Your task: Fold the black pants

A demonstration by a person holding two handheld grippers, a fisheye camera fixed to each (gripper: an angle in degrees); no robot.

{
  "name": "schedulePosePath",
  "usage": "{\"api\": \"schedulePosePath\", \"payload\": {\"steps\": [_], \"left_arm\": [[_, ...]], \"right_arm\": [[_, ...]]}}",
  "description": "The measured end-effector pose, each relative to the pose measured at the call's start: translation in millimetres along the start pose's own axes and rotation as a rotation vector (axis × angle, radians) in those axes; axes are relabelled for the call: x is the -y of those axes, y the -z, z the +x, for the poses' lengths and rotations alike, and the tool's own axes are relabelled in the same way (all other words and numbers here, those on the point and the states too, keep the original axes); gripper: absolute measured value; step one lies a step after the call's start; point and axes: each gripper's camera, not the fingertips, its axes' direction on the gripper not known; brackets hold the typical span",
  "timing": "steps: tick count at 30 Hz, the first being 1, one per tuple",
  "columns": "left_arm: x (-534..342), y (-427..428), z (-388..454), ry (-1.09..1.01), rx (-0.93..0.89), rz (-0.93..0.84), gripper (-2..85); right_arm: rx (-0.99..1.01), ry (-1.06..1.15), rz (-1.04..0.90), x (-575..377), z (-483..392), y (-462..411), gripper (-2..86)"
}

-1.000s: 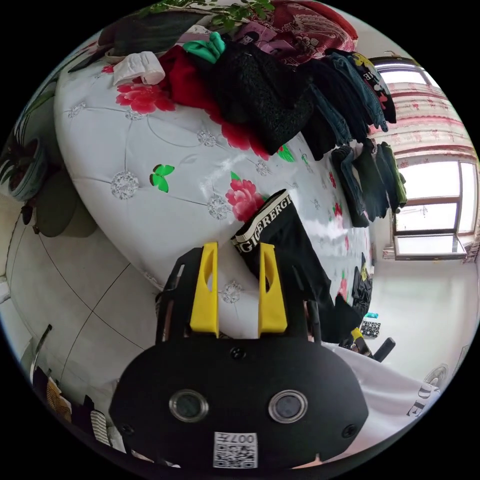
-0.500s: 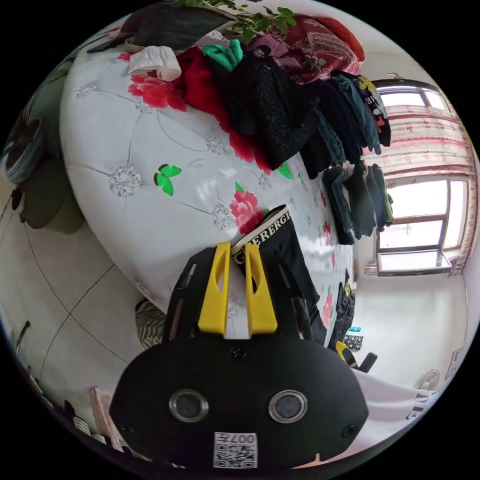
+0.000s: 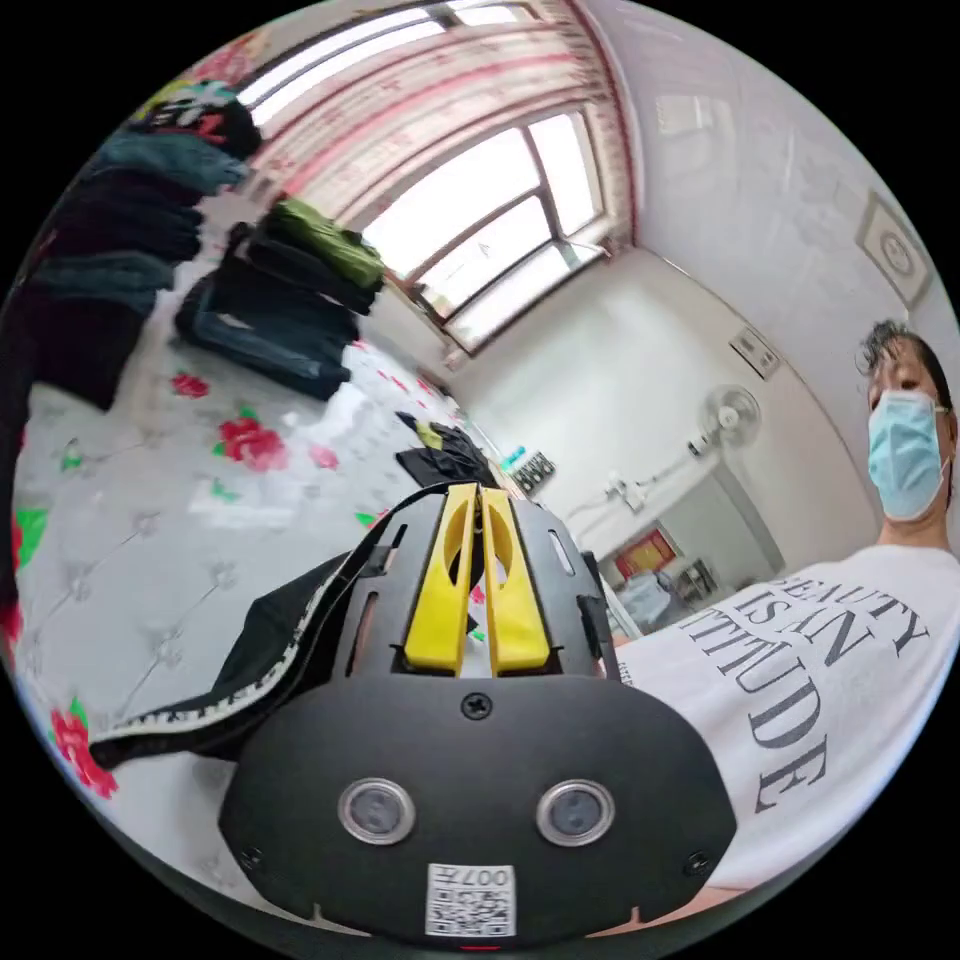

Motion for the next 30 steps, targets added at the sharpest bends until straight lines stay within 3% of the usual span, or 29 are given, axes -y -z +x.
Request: {"api": "schedulePosePath", "payload": {"steps": [3, 6, 10, 15, 18, 26, 30], "left_arm": [[13.6, -91.8, 50.9, -0.186, -0.186, -0.199, 0.0], [-1.5, -165.2, 68.8, -0.239, -0.159, -0.408, 2.5], [-21.6, -170.1, 41.0, -0.196, 0.020, -0.425, 4.1], [-53.8, -123.8, -35.9, 0.121, 0.296, -0.371, 6.9], [-61.7, -122.2, -54.0, 0.179, 0.382, -0.374, 8.3], [-33.2, -211.1, -100.2, 0.205, 0.336, -0.490, 12.6], [-29.0, -285.4, -121.0, 0.183, 0.340, -0.683, 4.8]], "right_arm": [[-0.016, -0.061, 0.073, -3.8, 21.6, 19.8, 6.5], [-0.003, -0.115, 0.126, -8.2, 40.7, 33.4, 6.7], [0.021, -0.092, 0.113, -8.2, 45.4, 28.5, 7.0], [-0.019, -0.069, -0.020, 4.9, 49.8, -13.1, 8.1], [-0.057, -0.046, -0.067, 18.7, 50.4, -32.2, 8.8], [-0.166, -0.024, -0.187, 51.2, 57.9, -67.3, 8.7], [-0.217, -0.009, -0.317, 61.2, 62.5, -91.4, 5.3]]}}
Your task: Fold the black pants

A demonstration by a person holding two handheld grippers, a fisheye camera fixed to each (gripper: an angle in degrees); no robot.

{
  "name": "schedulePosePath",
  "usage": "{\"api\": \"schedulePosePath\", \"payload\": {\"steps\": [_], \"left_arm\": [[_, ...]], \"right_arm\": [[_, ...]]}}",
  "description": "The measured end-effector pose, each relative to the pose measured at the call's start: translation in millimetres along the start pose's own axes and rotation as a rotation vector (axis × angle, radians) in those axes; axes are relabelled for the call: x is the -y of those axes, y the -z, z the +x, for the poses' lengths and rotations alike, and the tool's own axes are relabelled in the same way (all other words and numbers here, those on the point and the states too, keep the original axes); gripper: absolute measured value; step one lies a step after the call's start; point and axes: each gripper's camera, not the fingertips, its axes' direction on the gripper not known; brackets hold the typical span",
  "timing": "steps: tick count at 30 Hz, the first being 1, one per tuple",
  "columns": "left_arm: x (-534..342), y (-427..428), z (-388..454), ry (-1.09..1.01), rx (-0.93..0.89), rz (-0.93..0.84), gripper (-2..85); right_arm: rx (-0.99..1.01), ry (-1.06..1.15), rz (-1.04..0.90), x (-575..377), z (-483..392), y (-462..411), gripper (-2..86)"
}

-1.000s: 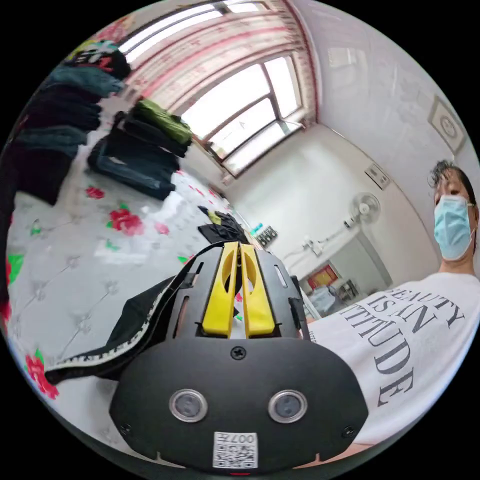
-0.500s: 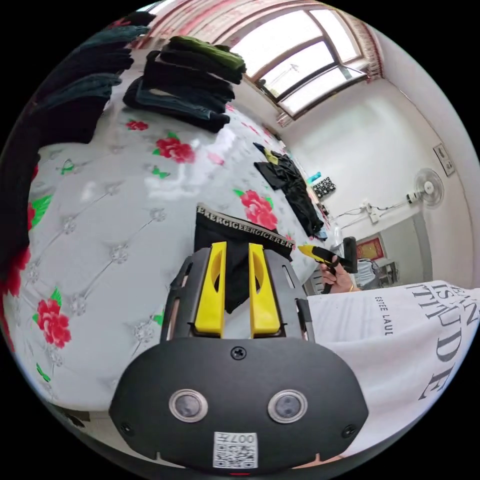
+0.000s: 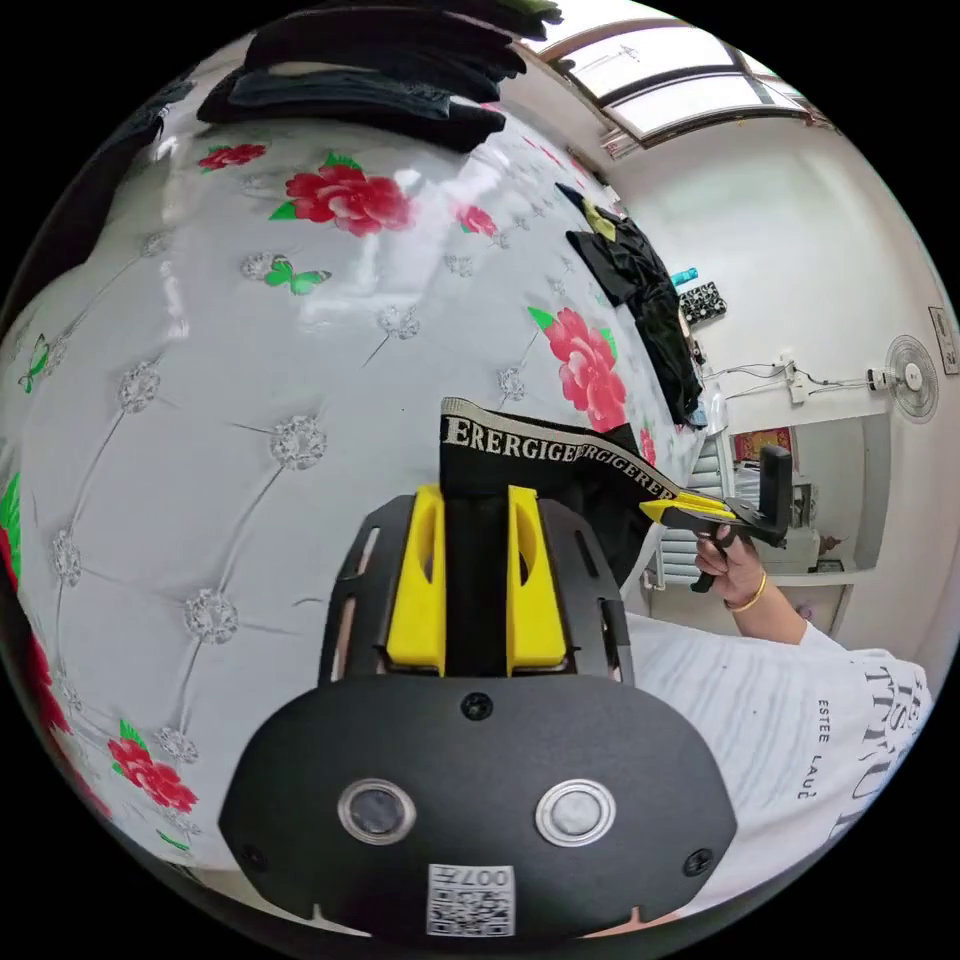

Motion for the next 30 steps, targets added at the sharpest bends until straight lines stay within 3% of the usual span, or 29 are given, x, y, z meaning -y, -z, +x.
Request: {"api": "schedulePosePath", "payload": {"steps": [2, 3, 9, 11, 14, 18, 20, 25, 30], "left_arm": [[7.4, -3.7, 7.0, -0.005, 0.008, 0.026, 1.7], [5.5, 7.6, 17.0, -0.038, -0.010, 0.125, 1.0], [-31.3, 91.1, 85.9, -0.255, -0.205, 0.551, -0.2], [-30.4, 95.0, 109.5, -0.322, -0.203, 0.576, 0.1], [-10.5, 62.7, 151.0, -0.451, -0.236, 0.446, 3.7], [19.1, -16.1, 200.1, -0.666, -0.357, 0.059, 11.6], [26.2, -28.0, 203.7, -0.686, -0.312, 0.009, 12.1], [36.2, -22.1, 150.2, -0.475, -0.190, 0.078, 12.0], [20.6, -32.9, 50.8, -0.020, -0.105, 0.009, 12.4]], "right_arm": [[-0.009, 0.030, 0.004, 8.0, -4.3, 8.5, 2.8], [-0.001, 0.037, 0.019, 9.6, -4.9, 14.1, 2.4], [0.259, -0.006, 0.363, 6.5, 29.1, 103.9, 0.7], [0.339, -0.079, 0.454, 3.2, 63.1, 123.2, 0.8], [0.312, -0.213, 0.466, -1.8, 115.9, 124.2, 1.5], [0.220, -0.428, 0.336, -13.8, 198.0, 100.5, 3.6], [0.180, -0.534, 0.314, -34.8, 237.5, 103.9, 5.0], [0.286, -0.542, 0.473, -81.3, 268.2, 141.8, 7.9], [0.373, -0.442, 0.299, -77.3, 263.0, 111.9, 10.5]]}}
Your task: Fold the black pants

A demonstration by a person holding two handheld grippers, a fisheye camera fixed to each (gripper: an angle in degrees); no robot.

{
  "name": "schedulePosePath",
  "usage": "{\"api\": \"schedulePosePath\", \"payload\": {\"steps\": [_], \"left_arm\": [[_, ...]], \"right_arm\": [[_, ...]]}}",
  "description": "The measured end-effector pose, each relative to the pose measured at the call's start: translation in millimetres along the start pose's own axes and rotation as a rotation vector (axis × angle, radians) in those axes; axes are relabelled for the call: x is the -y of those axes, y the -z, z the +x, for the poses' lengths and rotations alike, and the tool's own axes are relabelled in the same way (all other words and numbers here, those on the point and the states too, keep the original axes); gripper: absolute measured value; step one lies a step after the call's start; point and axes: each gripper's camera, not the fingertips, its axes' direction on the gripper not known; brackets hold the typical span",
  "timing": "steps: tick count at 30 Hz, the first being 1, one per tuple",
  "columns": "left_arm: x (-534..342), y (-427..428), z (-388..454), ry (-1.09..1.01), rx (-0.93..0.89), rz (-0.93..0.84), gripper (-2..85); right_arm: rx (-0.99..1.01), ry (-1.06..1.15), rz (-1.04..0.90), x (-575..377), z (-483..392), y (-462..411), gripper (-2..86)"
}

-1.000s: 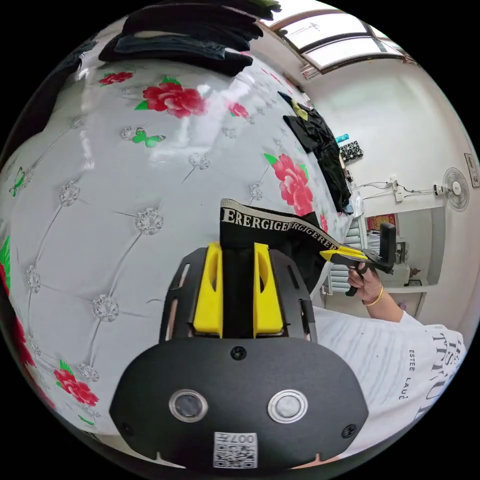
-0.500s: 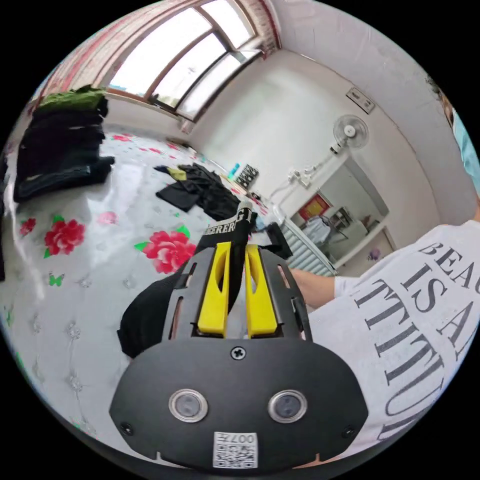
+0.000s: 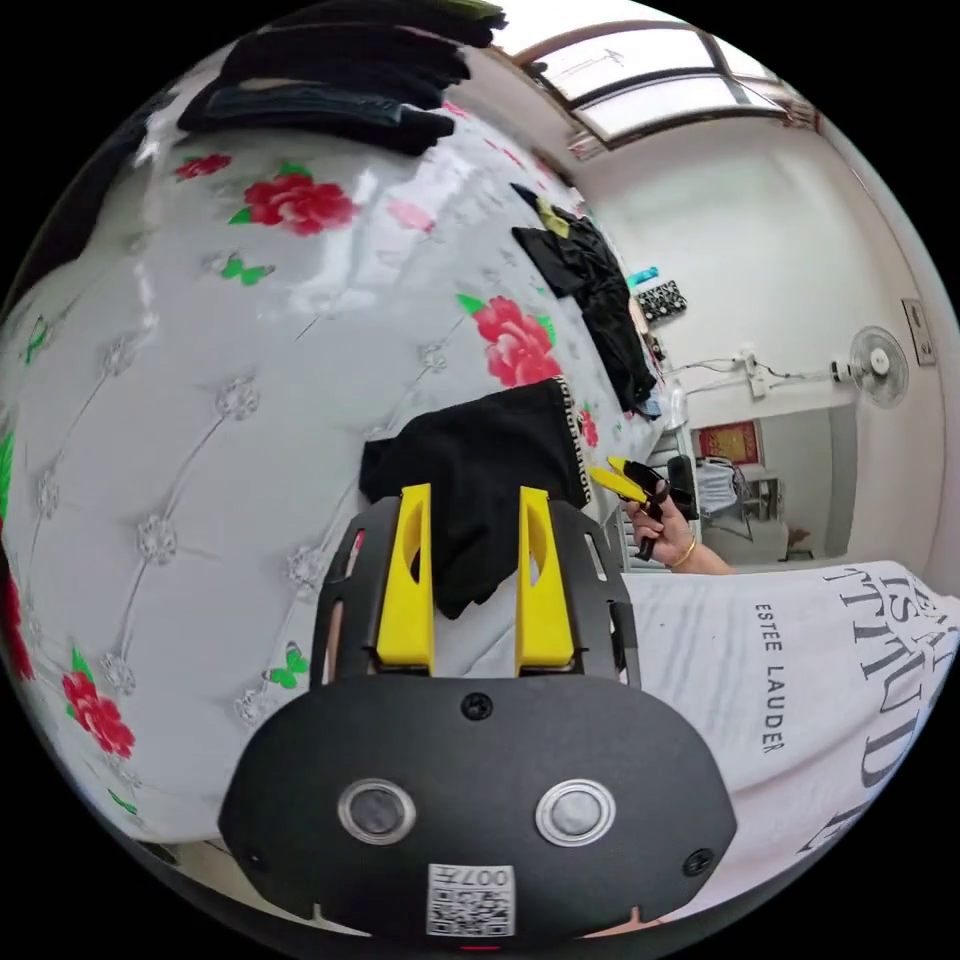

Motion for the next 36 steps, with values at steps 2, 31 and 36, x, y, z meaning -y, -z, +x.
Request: {"api": "schedulePosePath", "payload": {"steps": [2, 31, 36], "left_arm": [[-9.0, -3.5, -19.8, 0.092, -0.002, -0.014, 12.9], [-22.2, -98.0, 129.0, -0.866, 0.246, -0.510, 9.8], [-45.8, -68.4, 125.8, -0.957, 0.399, -0.398, 2.1]], "right_arm": [[0.011, 0.037, -0.001, 3.3, -6.5, -16.3, 11.1], [-0.182, 0.168, 0.066, 21.6, -98.7, -20.6, 0.3], [-0.189, 0.233, 0.089, -4.5, -130.9, -13.5, -0.1]]}}
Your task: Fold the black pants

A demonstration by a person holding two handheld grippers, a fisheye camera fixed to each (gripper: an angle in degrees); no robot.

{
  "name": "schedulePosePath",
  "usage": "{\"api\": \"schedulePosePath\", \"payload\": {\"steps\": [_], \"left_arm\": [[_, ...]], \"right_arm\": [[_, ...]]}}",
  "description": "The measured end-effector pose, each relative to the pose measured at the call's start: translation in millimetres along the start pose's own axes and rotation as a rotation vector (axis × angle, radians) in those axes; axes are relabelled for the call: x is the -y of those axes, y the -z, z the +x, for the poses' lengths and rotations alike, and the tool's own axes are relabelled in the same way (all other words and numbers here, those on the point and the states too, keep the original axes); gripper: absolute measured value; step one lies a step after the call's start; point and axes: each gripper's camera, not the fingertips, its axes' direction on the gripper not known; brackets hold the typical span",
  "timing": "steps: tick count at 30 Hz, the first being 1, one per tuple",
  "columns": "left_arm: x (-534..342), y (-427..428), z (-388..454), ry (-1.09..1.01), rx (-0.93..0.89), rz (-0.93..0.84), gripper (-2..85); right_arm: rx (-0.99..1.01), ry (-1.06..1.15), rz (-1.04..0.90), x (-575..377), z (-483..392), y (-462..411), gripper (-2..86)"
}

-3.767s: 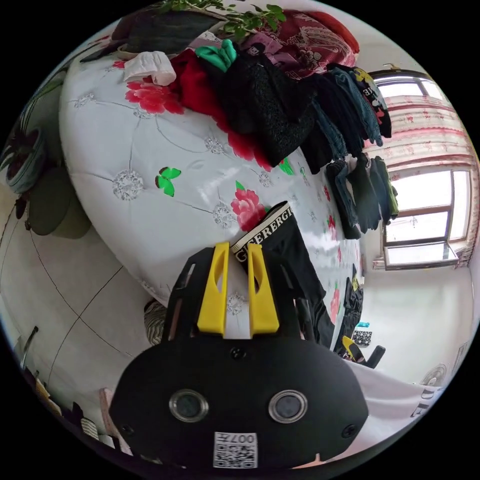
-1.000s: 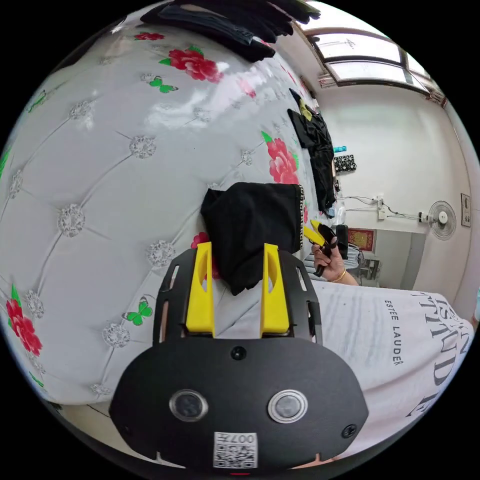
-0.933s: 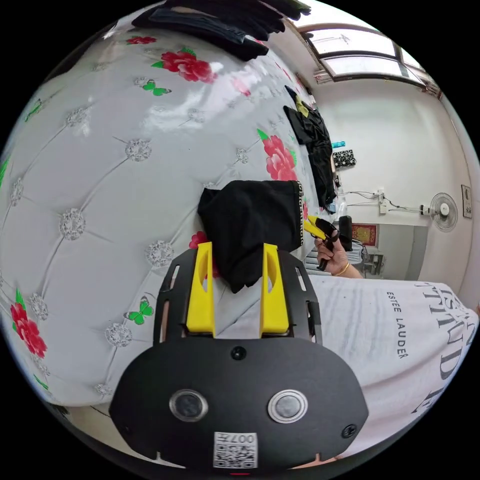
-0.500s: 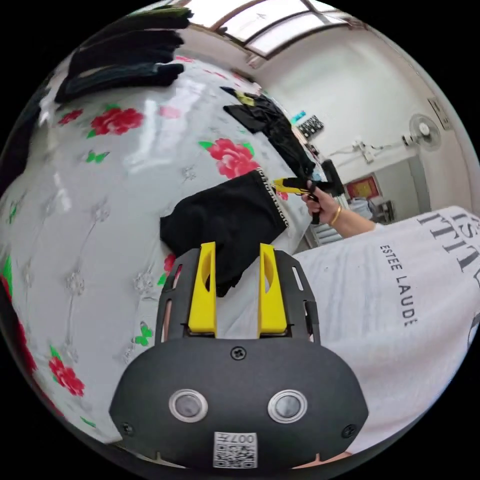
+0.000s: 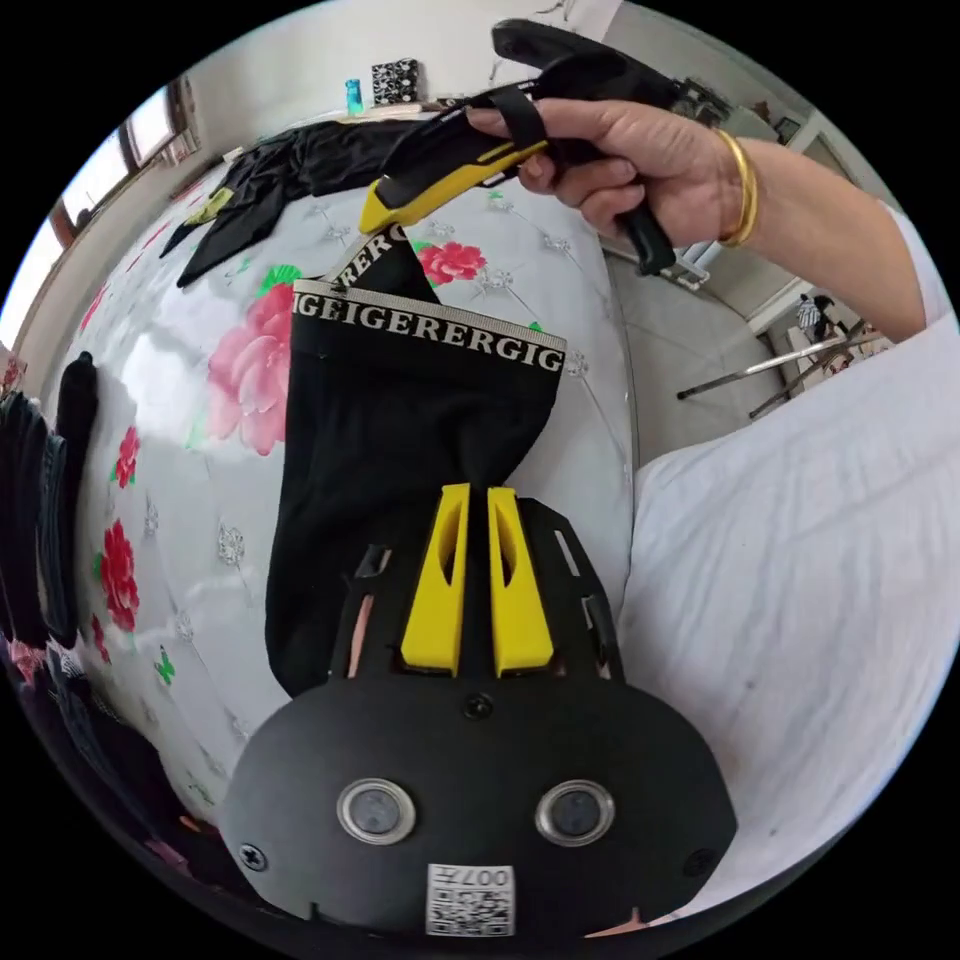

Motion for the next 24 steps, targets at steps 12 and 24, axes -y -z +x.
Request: {"api": "schedulePosePath", "payload": {"steps": [12, 24], "left_arm": [[-390.3, 156.0, -58.4, 1.123, -0.162, 0.908, -0.9], [-611.1, 134.8, -9.0, 1.740, -0.117, 0.918, 4.8]], "right_arm": [[0.391, 0.543, -0.049, -30.4, -259.4, -45.9, 0.4], [0.154, 0.543, -0.347, -87.7, -274.6, -196.6, 7.7]]}}
